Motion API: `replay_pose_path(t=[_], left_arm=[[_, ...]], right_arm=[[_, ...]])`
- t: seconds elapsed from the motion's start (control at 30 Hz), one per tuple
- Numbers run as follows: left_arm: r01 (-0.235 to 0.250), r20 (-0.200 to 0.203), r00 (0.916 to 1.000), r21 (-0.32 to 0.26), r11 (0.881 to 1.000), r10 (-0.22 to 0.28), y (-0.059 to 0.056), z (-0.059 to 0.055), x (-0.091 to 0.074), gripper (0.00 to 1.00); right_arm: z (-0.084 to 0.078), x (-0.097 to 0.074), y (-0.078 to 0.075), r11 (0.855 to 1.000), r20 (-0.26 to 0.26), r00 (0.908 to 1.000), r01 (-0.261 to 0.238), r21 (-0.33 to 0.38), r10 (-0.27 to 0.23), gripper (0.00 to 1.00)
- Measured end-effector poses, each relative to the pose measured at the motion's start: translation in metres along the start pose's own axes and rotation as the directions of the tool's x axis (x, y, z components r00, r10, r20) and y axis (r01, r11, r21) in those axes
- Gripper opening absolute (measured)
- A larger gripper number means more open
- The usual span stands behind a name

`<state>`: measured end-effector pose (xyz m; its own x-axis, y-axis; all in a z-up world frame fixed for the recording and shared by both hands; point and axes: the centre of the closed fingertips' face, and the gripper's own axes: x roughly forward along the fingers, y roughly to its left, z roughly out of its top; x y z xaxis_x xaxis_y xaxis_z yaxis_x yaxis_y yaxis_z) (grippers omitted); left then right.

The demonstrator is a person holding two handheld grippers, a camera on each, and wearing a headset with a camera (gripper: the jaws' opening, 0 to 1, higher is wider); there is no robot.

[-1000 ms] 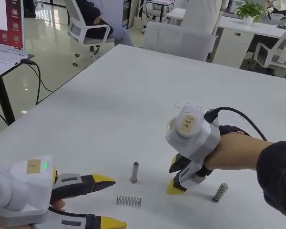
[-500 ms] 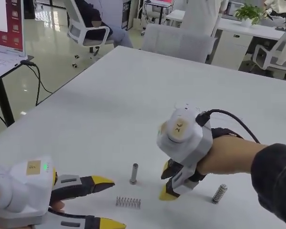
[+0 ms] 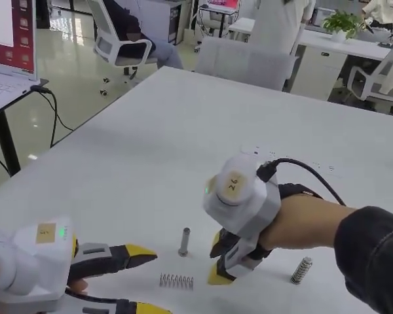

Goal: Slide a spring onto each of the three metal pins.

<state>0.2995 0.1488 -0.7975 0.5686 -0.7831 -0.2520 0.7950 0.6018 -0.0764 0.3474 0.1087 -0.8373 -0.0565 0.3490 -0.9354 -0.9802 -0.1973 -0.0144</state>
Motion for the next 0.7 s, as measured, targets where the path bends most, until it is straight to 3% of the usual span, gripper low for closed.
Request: replay_pose_path(t=[0.4,0.7], left_arm=[[-0.002,0.000,1.0000,-0.001,1.000,0.002,0.002,0.000,-0.002,0.45],[-0.004,0.001,1.0000,-0.005,1.000,0.004,0.002,-0.002,-0.002,0.45]], right_arm=[[0.012,0.011,0.008,1.000,0.006,0.9998,-0.021,-0.014,0.021,0.19],[0.012,0.021,0.009,0.999,-0.012,0.9996,-0.027,-0.025,0.027,0.14]])
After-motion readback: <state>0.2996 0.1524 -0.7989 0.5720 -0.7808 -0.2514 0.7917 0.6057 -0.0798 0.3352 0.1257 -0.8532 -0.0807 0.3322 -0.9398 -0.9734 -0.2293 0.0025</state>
